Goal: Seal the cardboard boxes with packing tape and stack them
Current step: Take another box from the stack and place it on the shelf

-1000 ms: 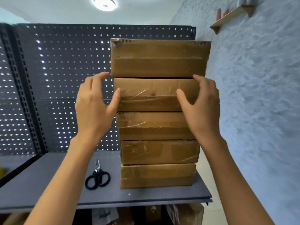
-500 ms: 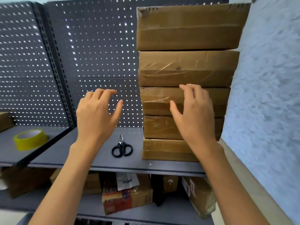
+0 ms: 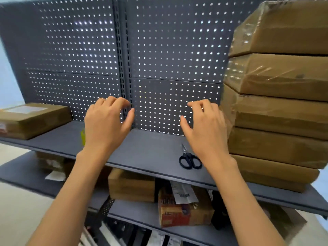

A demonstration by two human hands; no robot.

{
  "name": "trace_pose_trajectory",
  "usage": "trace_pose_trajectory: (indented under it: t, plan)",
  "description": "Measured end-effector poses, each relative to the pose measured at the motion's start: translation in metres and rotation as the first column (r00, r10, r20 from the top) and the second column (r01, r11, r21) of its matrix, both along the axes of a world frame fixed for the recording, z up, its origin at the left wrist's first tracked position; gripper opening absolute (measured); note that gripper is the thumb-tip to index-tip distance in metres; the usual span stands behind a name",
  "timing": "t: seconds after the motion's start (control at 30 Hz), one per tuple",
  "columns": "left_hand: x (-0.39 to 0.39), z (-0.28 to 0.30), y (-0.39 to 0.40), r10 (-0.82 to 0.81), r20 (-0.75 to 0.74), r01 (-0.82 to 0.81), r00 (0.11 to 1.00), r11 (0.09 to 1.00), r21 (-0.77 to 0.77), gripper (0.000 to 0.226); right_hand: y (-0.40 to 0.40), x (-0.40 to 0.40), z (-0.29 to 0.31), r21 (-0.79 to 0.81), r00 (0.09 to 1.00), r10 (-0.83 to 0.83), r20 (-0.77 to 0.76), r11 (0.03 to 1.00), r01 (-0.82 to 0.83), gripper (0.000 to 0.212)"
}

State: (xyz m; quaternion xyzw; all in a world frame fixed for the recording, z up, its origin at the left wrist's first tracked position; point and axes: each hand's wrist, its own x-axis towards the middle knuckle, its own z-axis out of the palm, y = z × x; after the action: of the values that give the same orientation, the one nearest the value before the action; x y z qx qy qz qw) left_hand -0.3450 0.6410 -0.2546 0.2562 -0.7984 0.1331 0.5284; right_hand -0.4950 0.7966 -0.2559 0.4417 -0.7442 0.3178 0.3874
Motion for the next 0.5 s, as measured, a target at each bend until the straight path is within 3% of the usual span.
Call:
trace_pose_trajectory:
  t: [0.2, 0.5]
  plan:
    - [0.086, -0.011, -0.085, 0.118, 0.065, -0.119, 0.991, 0.993, 0.007, 0.025, -0.099, 0.065, -0.015, -0.015, 0.996, 0.081, 0.024, 0.997, -0.081, 0.026]
    - [0.150, -0.026, -0.172, 0.188, 0.121, -0.196, 0.975, 0.979, 0.056, 0.024, -0.203, 0.121, -0.036, 0.076, 0.983, 0.170, 0.062, 0.982, -0.175, 0.026]
